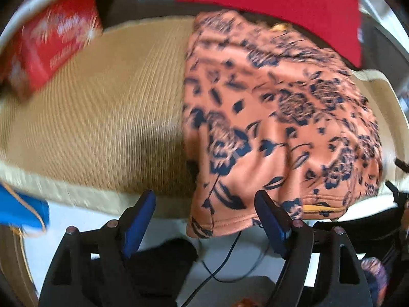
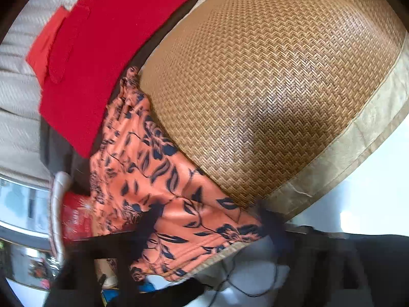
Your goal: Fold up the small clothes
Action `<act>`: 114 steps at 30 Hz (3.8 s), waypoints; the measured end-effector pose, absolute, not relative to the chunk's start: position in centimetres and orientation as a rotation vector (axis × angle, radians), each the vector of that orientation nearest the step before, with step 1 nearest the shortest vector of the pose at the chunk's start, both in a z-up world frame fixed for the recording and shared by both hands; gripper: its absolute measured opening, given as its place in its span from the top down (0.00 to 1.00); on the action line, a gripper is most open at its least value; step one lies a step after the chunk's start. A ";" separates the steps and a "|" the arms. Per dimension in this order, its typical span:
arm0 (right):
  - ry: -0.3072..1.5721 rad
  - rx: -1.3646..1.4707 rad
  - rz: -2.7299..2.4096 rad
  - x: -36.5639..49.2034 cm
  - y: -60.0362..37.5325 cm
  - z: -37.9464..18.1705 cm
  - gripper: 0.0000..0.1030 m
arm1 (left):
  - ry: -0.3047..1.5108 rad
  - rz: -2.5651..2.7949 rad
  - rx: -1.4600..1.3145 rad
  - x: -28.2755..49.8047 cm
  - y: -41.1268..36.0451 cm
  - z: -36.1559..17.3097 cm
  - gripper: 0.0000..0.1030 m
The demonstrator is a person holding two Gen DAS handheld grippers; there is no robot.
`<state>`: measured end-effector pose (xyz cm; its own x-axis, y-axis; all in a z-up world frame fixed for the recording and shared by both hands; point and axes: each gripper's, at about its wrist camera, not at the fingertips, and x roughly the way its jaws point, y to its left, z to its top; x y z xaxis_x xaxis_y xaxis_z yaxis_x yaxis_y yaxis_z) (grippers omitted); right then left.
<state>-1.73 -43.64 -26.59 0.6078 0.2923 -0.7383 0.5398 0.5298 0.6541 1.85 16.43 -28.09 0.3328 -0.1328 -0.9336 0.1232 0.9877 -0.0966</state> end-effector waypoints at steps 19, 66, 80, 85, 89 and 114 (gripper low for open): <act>0.858 0.618 -0.085 0.4 -37.2 -22.8 0.18 | 0.901 -0.037 0.234 -0.5 13.5 -23.9 0.30; 1.122 0.728 -0.155 1.4 -38.9 -29.9 0.34 | 1.202 -0.104 -0.049 0.9 14.6 -33.3 0.75; 1.111 0.707 -0.113 1.5 -38.4 -29.5 0.63 | 1.194 -0.165 -0.139 -0.5 15.3 -33.5 0.42; 1.118 0.575 -0.104 2.0 -36.6 -29.0 0.72 | 1.198 -0.241 -0.115 -0.6 13.2 -33.6 0.91; 1.106 0.611 -0.097 2.0 -37.0 -28.9 0.77 | 1.198 -0.247 -0.153 -0.2 13.8 -33.3 0.91; 1.037 0.872 0.148 1.8 -37.1 -28.1 0.91 | 1.131 -0.463 -0.269 -1.5 17.1 -30.1 0.94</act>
